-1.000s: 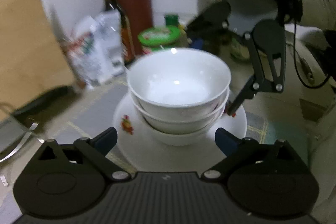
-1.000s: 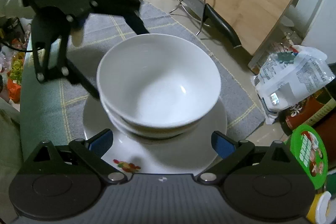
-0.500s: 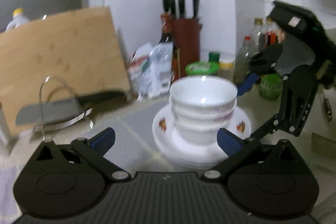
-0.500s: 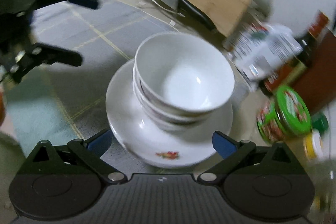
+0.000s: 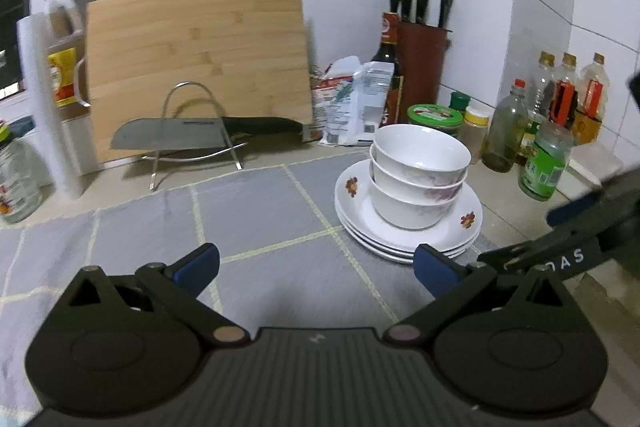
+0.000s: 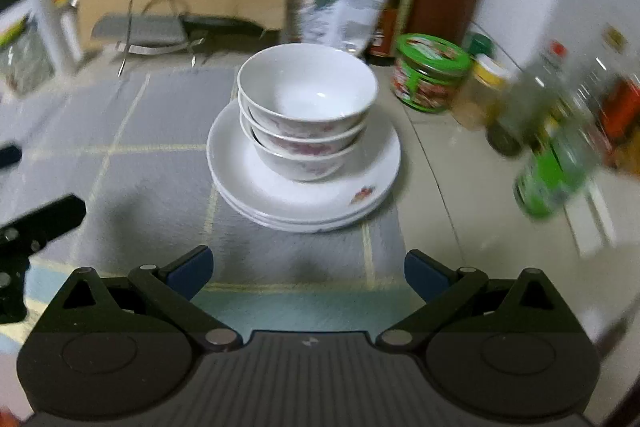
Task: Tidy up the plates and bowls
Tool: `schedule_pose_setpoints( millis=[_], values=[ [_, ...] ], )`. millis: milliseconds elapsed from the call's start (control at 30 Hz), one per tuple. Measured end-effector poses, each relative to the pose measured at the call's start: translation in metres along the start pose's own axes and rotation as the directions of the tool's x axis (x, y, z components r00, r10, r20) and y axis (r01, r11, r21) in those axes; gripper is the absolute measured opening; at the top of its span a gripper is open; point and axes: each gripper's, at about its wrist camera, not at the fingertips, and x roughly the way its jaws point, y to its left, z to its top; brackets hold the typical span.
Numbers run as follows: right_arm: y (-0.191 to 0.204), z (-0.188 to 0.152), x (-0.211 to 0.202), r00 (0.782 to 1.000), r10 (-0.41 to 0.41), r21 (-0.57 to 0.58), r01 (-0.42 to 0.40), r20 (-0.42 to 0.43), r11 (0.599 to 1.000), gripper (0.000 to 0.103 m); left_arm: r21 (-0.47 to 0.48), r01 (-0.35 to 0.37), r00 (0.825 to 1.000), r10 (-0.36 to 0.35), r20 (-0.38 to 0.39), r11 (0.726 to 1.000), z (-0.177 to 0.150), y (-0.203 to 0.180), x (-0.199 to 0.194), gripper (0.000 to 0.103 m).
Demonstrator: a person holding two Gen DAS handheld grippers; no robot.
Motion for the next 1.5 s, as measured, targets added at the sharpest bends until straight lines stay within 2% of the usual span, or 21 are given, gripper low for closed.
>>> schedule_pose_setpoints(
  millis=[133, 433, 1500],
  values=[
    [0.006, -0.018, -0.029, 0.998, -0.012, 0.098, 0.006, 0.055, 0.995, 0.103, 0.001, -0.018, 1.000, 0.018, -0.003, 1.000, 0.001, -0.004, -0.019, 0.102],
    [0.016, -0.028, -0.064, 0.989, -0.041, 0.126, 0.023, 0.145, 0.992, 0.103, 0.004, -0.037, 0.999, 0.037, 0.012, 0.999, 0.008, -0.007, -0.044, 0.102],
    [0.019, -0.028, -0.081, 0.980, -0.058, 0.129, 0.034, 0.189, 0.991, 0.103, 0.002, -0.031, 0.999, 0.031, 0.011, 1.000, 0.013, -0.006, -0.051, 0.102]
  ],
)
